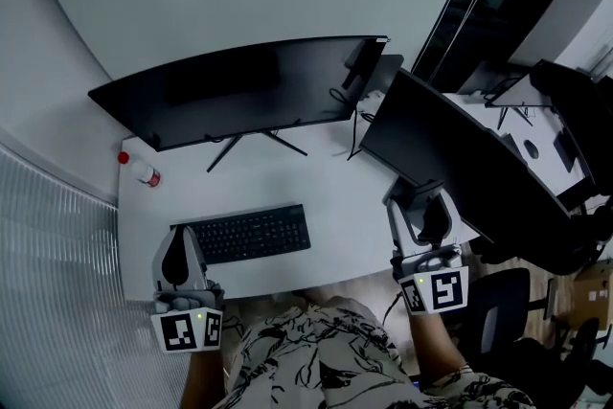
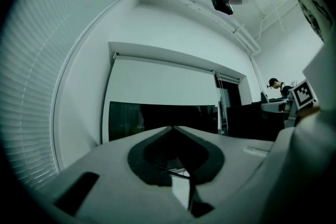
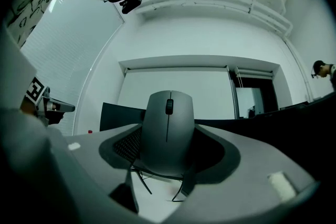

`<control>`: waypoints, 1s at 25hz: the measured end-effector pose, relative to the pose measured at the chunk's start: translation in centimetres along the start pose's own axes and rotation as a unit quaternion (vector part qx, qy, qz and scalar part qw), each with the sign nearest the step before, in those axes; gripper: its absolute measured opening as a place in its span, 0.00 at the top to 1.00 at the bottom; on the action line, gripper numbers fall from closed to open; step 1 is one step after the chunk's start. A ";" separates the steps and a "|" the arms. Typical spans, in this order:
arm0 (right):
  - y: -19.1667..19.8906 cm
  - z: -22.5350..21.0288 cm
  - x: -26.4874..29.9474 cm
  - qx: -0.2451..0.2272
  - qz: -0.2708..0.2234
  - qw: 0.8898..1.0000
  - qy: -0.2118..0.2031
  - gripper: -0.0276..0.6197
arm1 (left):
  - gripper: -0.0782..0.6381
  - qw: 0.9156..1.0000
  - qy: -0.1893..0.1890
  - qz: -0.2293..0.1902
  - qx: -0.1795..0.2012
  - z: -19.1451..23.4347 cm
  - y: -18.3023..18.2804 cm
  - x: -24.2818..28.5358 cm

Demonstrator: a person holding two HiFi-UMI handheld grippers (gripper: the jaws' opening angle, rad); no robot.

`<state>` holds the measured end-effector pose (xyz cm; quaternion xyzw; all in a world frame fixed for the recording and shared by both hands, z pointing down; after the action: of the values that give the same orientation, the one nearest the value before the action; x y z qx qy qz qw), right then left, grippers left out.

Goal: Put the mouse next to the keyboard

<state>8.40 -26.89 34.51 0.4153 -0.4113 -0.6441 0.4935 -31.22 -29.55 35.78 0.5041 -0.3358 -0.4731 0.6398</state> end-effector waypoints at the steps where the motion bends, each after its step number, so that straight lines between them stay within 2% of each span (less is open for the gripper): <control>1: 0.2 0.3 0.2 0.000 0.003 1.000 0.005 0.49 | 0.89 1.000 0.003 0.002 0.000 0.6 0.1 0.4; 9: 1.4 0.3 2.4 -0.003 0.026 1.000 0.003 0.49 | 0.89 1.000 0.002 0.017 -0.001 1.5 1.0 3.0; 15: 2.4 -0.3 4.0 0.002 0.040 0.999 -0.014 0.49 | 0.89 0.999 -0.003 0.014 -0.036 1.0 1.2 4.0; 25: 6.6 1.5 4.6 0.008 0.096 0.993 -0.064 0.49 | 0.89 0.999 -0.009 0.027 -0.025 0.7 2.2 3.7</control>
<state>8.13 -32.33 40.59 0.3358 -0.4851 -0.6159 0.5220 -30.09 -33.17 37.90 0.4740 -0.3432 -0.4684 0.6619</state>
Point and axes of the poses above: the fingertips, and each gripper's own axes: x forward along the fingers, z to its left, y out of its underside, the point moved 8 cm from there along -x, backward along the fingers, and after that the axes turned 15 degrees about -x, right-handed, at the moved point
